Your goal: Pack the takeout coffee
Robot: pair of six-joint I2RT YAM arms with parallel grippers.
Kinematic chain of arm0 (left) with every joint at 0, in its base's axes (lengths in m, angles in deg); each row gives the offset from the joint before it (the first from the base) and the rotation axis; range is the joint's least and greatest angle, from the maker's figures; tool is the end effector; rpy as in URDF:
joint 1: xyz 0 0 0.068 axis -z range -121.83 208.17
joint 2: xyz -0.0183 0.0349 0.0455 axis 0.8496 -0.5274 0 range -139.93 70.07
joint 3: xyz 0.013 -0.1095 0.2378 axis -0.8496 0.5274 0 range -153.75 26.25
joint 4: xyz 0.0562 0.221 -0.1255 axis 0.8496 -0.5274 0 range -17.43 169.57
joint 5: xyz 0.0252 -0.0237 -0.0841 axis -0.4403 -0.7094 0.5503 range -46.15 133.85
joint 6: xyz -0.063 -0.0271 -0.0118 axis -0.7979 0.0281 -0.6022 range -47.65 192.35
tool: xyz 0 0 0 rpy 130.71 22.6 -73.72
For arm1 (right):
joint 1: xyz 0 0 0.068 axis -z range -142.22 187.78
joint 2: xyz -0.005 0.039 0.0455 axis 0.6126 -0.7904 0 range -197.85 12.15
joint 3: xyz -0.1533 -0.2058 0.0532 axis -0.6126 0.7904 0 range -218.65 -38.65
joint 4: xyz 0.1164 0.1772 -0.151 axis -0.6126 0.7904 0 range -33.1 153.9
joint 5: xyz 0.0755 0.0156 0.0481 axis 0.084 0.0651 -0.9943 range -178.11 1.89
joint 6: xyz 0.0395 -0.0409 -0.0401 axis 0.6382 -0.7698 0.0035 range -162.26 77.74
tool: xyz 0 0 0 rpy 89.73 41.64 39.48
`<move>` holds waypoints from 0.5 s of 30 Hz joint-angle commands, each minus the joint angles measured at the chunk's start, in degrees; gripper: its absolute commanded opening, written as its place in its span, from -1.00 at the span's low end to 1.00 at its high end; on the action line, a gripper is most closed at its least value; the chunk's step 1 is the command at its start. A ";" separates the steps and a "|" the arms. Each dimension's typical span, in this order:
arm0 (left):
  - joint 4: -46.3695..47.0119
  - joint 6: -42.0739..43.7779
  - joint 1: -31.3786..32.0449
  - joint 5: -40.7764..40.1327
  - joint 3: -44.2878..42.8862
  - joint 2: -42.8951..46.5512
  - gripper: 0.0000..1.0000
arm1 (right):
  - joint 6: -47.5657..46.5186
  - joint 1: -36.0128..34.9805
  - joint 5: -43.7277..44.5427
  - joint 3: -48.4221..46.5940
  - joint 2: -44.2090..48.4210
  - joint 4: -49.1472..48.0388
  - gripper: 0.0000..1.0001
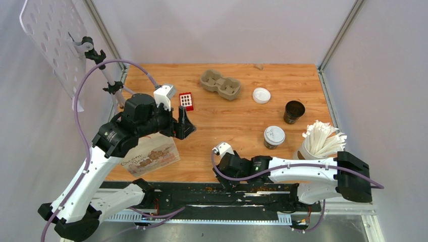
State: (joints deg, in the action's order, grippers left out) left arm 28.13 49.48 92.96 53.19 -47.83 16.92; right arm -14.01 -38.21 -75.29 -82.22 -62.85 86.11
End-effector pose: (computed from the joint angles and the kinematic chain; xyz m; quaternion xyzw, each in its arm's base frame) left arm 0.1480 -0.1139 0.3932 0.1300 0.8565 -0.3004 0.3991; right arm 0.0744 0.2463 0.1693 -0.3631 0.8905 0.1325 0.2399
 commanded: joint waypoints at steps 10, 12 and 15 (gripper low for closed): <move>6.14 -1.20 0.04 5.89 -1.26 -0.67 1.00 | -16.80 -0.15 15.73 6.34 16.21 -23.68 0.36; 7.74 0.06 0.09 14.11 -0.24 -3.44 1.00 | -23.21 -0.08 16.18 8.54 18.80 -31.53 0.34; 7.34 1.94 0.12 21.20 -0.77 -8.28 1.00 | -32.98 -0.04 15.12 12.06 22.07 -42.33 0.33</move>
State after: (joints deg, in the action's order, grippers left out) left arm 32.63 48.80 92.96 62.22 -47.92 14.30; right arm -31.67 -38.27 -62.09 -73.56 -44.97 63.27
